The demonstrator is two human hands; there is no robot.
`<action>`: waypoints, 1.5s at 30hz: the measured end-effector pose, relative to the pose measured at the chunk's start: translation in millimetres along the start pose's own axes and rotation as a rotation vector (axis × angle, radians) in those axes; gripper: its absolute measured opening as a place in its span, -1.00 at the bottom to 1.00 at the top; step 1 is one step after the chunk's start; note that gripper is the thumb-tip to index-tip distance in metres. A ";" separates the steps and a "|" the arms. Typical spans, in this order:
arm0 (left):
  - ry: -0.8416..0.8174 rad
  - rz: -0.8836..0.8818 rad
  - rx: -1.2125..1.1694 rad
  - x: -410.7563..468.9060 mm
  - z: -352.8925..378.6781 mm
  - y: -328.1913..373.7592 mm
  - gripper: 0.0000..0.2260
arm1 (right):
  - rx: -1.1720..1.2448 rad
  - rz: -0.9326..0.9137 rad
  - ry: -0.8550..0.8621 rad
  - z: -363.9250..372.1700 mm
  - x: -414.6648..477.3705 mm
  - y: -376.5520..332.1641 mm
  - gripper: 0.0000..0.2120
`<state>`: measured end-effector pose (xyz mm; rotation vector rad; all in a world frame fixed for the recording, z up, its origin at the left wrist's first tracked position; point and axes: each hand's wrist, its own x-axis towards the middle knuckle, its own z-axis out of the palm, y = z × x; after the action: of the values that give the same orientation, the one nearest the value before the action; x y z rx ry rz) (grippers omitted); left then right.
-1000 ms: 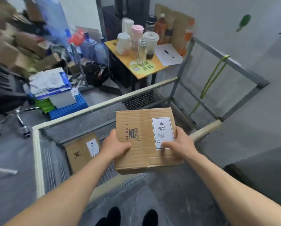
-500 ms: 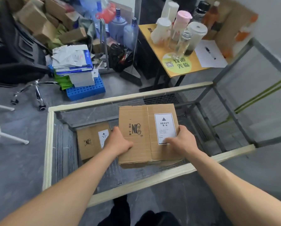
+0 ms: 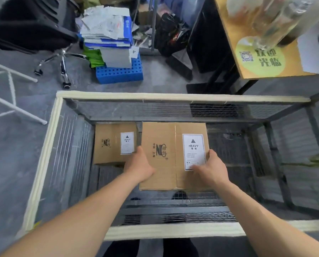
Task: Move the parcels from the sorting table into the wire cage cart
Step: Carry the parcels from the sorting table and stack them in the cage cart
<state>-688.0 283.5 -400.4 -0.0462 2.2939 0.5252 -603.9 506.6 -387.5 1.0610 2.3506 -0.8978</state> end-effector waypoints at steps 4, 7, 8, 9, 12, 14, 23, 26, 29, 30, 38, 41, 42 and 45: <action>-0.002 -0.076 0.005 39.9 29.1 -4.5 -0.30 | -0.044 -0.005 -0.064 24.9 49.9 12.0 -0.49; -0.012 -0.127 0.005 72.9 48.4 -11.0 -0.31 | -0.065 -0.016 -0.104 45.2 85.9 19.8 -0.49; -0.010 -0.142 0.009 84.8 54.9 -14.0 -0.33 | -0.071 -0.019 -0.116 52.3 98.1 21.8 -0.49; -0.009 -0.154 0.015 96.1 61.1 -17.0 -0.36 | -0.080 -0.021 -0.128 60.0 110.2 23.6 -0.50; -0.004 -0.175 0.031 132.1 80.1 -25.5 -0.42 | -0.104 -0.023 -0.159 84.1 146.1 28.7 -0.52; -0.008 -0.176 0.025 157.3 90.2 -31.0 -0.46 | -0.116 -0.018 -0.170 99.5 167.9 29.9 -0.53; 0.002 -0.191 -0.018 243.0 120.0 -52.7 -0.45 | -0.096 0.023 -0.233 159.8 240.6 36.2 -0.45; 0.008 -0.202 -0.057 260.7 121.4 -57.6 -0.44 | -0.079 0.025 -0.230 175.3 256.6 34.8 -0.45; 0.012 -0.207 -0.105 275.8 121.4 -59.5 -0.38 | -0.046 0.023 -0.227 184.8 269.3 30.9 -0.48; 0.010 -0.207 -0.122 279.5 121.6 -60.1 -0.35 | -0.028 0.015 -0.225 186.9 272.0 29.1 -0.49; 0.003 -0.125 -0.189 273.7 115.0 -56.7 -0.26 | 0.015 -0.104 -0.241 185.9 262.1 21.7 -0.42; -0.005 -0.071 -0.109 256.1 105.2 -50.5 -0.23 | -0.016 -0.129 -0.254 177.3 246.6 17.5 -0.46; -0.004 -0.055 -0.074 248.2 100.3 -47.0 -0.24 | -0.033 -0.132 -0.252 173.6 240.4 14.7 -0.47; -0.008 0.003 0.043 218.9 80.1 -34.8 -0.29 | -0.092 -0.123 -0.239 154.9 213.8 0.4 -0.40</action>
<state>-780.9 310.0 -615.4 -0.0199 2.2965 0.4768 -722.4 507.8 -623.4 0.7355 2.2511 -0.8966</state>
